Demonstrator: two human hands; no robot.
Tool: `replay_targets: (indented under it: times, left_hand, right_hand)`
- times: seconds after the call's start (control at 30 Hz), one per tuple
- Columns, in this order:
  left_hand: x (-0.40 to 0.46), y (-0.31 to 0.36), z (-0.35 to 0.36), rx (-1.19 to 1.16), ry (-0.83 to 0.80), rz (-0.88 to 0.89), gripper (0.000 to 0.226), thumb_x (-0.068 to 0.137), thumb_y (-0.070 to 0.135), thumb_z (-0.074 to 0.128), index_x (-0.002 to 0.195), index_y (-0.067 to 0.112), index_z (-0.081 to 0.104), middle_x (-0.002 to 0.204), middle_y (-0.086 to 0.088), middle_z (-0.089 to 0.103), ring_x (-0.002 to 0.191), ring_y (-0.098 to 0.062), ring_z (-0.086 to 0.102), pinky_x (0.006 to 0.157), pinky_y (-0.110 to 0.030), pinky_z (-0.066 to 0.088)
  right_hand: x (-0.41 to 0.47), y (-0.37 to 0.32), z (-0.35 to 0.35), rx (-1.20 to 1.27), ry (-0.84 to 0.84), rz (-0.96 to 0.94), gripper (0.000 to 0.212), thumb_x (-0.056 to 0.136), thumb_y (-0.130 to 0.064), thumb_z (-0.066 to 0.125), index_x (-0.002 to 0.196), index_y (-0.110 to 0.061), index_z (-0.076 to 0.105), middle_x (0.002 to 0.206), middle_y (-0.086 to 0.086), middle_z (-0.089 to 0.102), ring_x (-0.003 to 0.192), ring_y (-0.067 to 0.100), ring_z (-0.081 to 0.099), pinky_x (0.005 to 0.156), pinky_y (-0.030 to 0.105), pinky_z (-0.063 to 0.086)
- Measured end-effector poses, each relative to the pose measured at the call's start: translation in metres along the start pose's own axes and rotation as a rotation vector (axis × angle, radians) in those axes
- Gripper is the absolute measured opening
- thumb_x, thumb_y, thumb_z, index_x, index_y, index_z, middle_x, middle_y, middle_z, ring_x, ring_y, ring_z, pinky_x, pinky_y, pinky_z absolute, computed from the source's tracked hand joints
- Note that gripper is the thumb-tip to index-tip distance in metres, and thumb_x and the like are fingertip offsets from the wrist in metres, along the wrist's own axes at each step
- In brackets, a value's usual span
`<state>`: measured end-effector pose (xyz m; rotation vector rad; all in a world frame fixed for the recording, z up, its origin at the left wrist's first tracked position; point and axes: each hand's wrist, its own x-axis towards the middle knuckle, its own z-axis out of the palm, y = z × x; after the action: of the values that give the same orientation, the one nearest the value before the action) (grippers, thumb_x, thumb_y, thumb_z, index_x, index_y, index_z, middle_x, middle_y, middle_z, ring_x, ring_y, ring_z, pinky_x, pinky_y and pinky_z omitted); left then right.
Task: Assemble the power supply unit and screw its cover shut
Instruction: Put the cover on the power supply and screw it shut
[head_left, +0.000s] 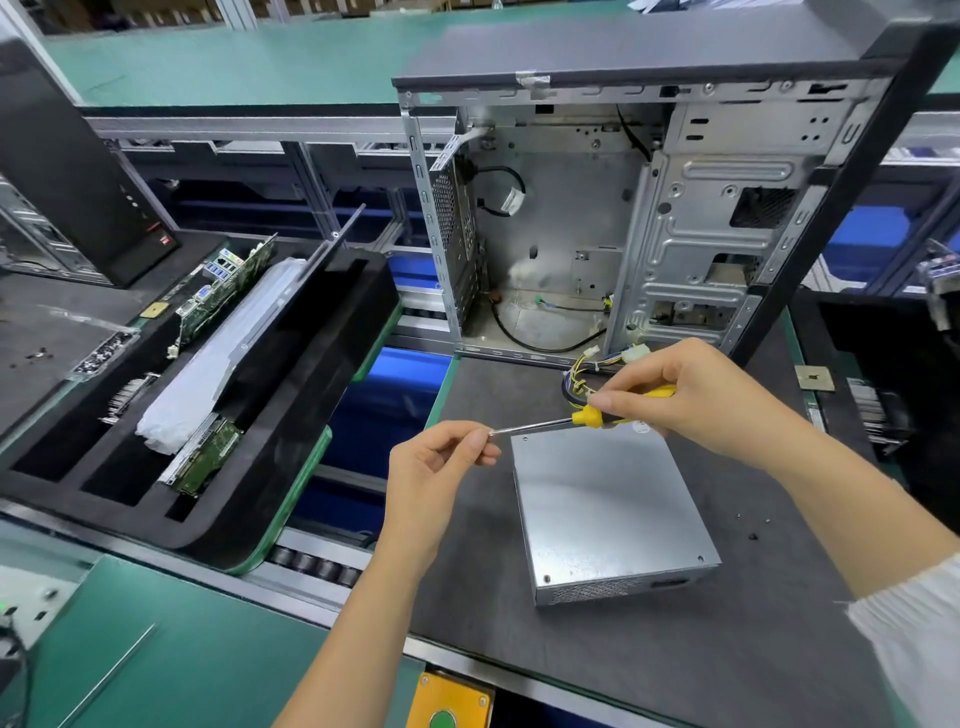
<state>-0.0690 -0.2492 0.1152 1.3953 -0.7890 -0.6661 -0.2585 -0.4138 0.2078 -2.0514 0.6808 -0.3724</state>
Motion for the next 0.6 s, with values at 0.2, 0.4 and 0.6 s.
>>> replay_targets:
  times: [0.2,0.4,0.6]
  left_hand:
    - [-0.001,0.003,-0.002,0.176,-0.086,0.091,0.020,0.091,0.001,0.063,0.086,0.017,0.074,0.079,-0.001,0.071,0.077,-0.010,0.067,0.076,-0.017,0.051]
    - [-0.013,-0.003,0.003,0.229,-0.066,0.147,0.022,0.091,0.000,0.062,0.085,0.017,0.072,0.079,0.003,0.070,0.079,-0.011,0.066,0.077,-0.019,0.051]
    - [-0.033,-0.016,0.013,0.158,-0.032,0.067,0.019,0.092,0.002,0.063,0.088,0.016,0.075,0.083,0.001,0.073,0.081,-0.013,0.067,0.078,-0.023,0.054]
  right_hand:
    - [-0.003,-0.002,-0.008,-0.042,-0.109,-0.022,0.015,0.075,-0.029,0.078,0.081,-0.027,0.064,0.082,-0.017,0.070,0.069,0.001,0.065,0.061,0.011,0.046]
    - [-0.006,-0.004,-0.007,0.208,-0.053,-0.046,0.016,0.072,-0.016,0.080,0.080,-0.014,0.067,0.065,-0.005,0.069,0.047,0.012,0.060,0.044,0.018,0.045]
    - [-0.007,-0.007,-0.001,0.350,0.038,-0.078,0.034,0.066,-0.026,0.082,0.089,-0.014,0.061,0.072,0.015,0.071,0.063,0.032,0.070,0.054,0.030,0.055]
